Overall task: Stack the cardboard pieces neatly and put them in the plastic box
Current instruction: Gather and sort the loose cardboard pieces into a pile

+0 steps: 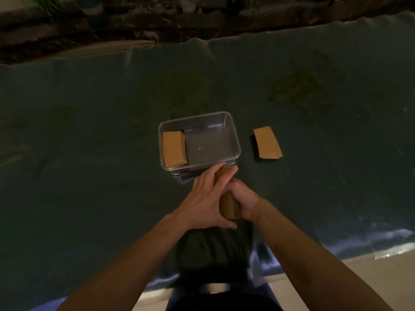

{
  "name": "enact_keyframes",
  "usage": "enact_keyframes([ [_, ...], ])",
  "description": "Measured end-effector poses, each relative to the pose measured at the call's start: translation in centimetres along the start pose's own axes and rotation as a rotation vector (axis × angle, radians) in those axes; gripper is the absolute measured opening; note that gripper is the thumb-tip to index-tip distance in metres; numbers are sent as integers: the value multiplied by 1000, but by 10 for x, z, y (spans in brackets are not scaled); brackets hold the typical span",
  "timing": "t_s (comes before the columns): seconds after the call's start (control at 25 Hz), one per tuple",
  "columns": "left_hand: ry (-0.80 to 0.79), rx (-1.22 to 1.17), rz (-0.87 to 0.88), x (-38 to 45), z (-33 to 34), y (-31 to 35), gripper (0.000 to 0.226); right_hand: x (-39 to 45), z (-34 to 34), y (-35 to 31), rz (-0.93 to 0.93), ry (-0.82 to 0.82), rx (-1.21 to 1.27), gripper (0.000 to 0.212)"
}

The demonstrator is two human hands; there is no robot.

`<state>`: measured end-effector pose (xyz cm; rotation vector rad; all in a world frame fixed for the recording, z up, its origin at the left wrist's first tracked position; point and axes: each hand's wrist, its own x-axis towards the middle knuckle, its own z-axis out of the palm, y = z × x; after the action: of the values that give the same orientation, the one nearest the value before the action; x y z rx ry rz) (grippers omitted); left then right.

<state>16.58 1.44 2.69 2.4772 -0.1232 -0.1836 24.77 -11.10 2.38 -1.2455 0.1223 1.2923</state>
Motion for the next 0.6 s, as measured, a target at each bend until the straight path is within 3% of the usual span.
enact_keyframes([
  [0.08,0,14,-3,-1,-2,-3,138,2,7,-3,-17,30,-22,40],
  [0.2,69,64,19,-2,-5,-7,131,0,13,-7,-59,-79,-2,33],
  [0.4,82,2,-49,-3,-15,-13,133,1,17,-8,5,-81,-100,43],
  [0.52,69,-322,-154,-4,-27,-21,124,3,30,-7,-77,59,-318,38],
  [0.6,175,-701,-279,-3,-35,-21,88,4,36,-6,-112,107,-549,39],
])
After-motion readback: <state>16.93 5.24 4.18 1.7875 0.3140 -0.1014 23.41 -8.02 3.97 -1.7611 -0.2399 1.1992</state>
